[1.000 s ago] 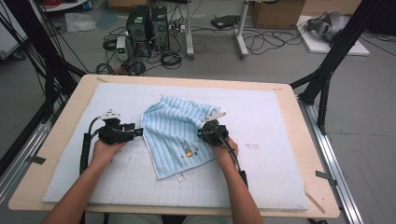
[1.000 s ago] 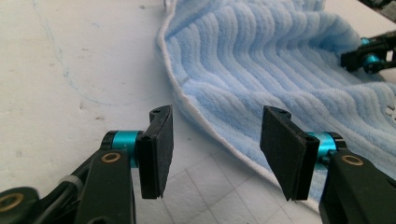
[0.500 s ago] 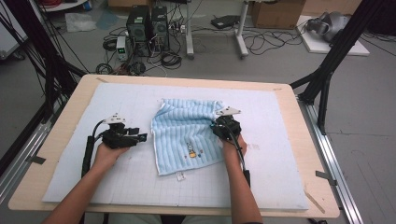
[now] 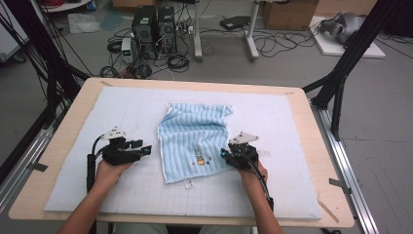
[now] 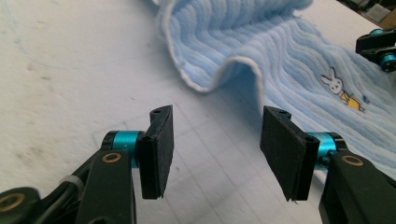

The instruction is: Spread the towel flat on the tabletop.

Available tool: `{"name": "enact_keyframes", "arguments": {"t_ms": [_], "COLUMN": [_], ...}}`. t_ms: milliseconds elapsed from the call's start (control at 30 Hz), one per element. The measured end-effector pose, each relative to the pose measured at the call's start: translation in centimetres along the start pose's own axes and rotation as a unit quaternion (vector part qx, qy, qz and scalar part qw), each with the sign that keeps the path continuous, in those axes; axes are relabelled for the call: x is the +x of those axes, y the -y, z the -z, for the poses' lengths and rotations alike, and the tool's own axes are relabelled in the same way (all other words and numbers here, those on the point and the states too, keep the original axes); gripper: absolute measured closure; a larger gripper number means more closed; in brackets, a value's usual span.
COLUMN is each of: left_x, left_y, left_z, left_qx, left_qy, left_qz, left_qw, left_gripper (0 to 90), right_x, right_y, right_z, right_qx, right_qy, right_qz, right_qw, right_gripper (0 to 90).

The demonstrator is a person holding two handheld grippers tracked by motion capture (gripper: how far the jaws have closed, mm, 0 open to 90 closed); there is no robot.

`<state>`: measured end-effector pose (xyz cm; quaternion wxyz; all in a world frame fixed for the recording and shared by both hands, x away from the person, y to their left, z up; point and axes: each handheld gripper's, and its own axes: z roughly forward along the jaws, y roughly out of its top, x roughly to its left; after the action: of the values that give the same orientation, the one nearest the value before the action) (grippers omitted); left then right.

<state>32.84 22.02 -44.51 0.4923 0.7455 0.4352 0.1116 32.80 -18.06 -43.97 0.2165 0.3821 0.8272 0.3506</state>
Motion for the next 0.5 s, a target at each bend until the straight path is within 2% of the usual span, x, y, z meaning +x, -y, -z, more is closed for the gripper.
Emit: {"name": "enact_keyframes", "arguments": {"t_ms": [67,100,133,200,267,300,400,500], "left_x": [-0.5,-0.8,-1.1,-1.5,-2.0,-2.3,-3.0,-3.5], "left_y": [0.2,0.2,0.3,0.3,0.4,0.5,0.5,0.4], "left_z": [0.0,0.0,-0.1,-0.4,-1.0,-1.3,-2.1,-2.6], "left_qx": [0.004,0.004,0.006,0.013,0.027,0.034,0.057,0.062], "left_qy": [0.006,0.011,0.015,0.025,0.035,0.037,0.036,0.034], "left_qz": [-0.001,-0.002,-0.005,-0.005,-0.014,-0.016,-0.034,-0.046], "left_qw": [1.0000,0.9999,0.9999,0.9996,0.9989,0.9986,0.9972,0.9964], "left_gripper": [45.0,45.1,45.2,45.3,44.7,44.1,41.7,42.1], "right_x": [0.6,0.8,1.1,1.4,2.0,2.0,1.4,0.7], "right_y": [0.2,0.2,0.3,0.3,0.4,0.4,0.4,0.4], "right_z": [0.2,0.3,0.2,0.0,0.1,0.2,0.2,0.2], "right_qx": [0.003,0.007,0.009,0.018,0.015,0.016,0.012,-0.004], "right_qy": [-0.011,-0.017,-0.028,-0.063,-0.048,-0.050,-0.043,-0.032], "right_qz": [0.007,0.014,0.020,0.005,0.022,0.022,0.003,-0.019], "right_qw": [0.9999,0.9997,0.9994,0.9978,0.9985,0.9984,0.9990,0.9993], "right_gripper": [69.5,74.6,74.9,70.8,69.7,67.1,57.9,50.3]}}
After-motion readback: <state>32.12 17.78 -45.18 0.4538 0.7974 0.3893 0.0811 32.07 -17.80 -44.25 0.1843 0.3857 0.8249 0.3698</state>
